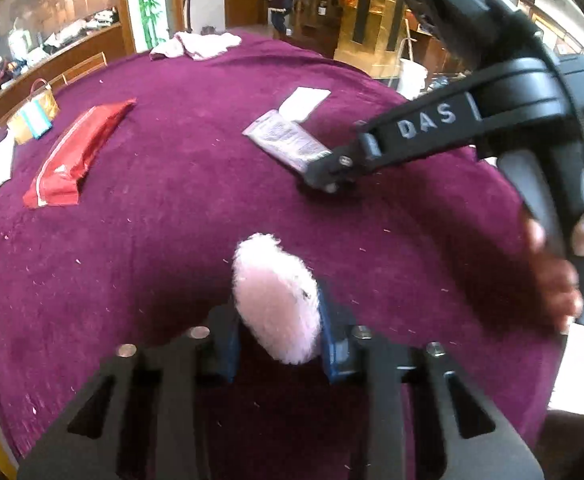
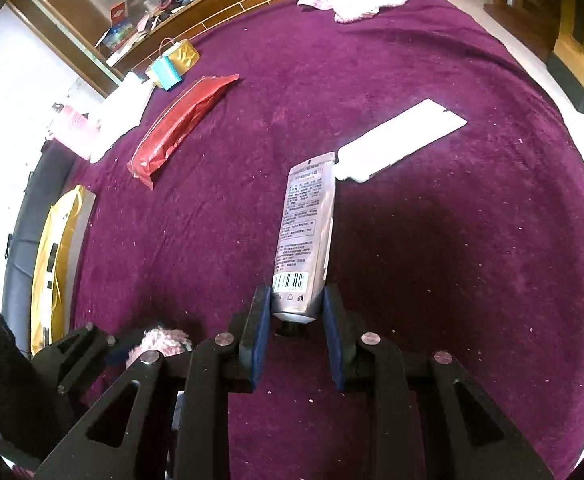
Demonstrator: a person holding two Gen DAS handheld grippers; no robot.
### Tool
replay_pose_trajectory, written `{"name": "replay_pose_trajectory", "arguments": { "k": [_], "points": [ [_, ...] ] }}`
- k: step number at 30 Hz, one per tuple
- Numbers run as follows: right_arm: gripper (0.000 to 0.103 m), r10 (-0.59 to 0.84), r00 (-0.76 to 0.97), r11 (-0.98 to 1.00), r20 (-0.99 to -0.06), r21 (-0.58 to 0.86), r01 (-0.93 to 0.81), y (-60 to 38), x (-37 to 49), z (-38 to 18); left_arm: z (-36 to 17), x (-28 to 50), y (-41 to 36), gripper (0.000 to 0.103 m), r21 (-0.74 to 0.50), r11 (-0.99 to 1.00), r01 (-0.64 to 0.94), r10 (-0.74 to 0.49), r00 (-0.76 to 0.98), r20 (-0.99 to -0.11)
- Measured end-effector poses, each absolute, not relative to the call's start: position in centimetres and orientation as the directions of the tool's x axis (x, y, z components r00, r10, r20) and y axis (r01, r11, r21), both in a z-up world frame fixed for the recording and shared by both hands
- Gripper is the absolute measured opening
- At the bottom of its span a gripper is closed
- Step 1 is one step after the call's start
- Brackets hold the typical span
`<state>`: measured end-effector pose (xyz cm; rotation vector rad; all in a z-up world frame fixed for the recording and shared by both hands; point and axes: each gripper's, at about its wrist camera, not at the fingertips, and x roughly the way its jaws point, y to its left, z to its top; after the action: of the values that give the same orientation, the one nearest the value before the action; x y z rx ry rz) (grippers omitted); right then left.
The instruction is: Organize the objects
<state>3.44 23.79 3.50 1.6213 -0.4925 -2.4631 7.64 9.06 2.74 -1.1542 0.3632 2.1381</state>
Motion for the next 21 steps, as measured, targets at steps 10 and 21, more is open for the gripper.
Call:
{"name": "replay_pose_trajectory", "arguments": {
  "k": [10,21],
  "points": [
    [0.059,-0.14,-0.474,-0.98,-0.869,0.191,-0.061,21.7,1.9,3.3,5.1,8.4,3.2,0.026,-0.166,-0.808,-0.565,0.466,-0.44,-0.768],
    [0.028,-0.286,-0.486,-0.918,-0.826,0.381,-0.107,23.7,2.5,3.4,10.1,10.5,-7.3,0.026,-0.197,-0.895,-0.401,0.418,-0.597,-0.685]
  ]
}}
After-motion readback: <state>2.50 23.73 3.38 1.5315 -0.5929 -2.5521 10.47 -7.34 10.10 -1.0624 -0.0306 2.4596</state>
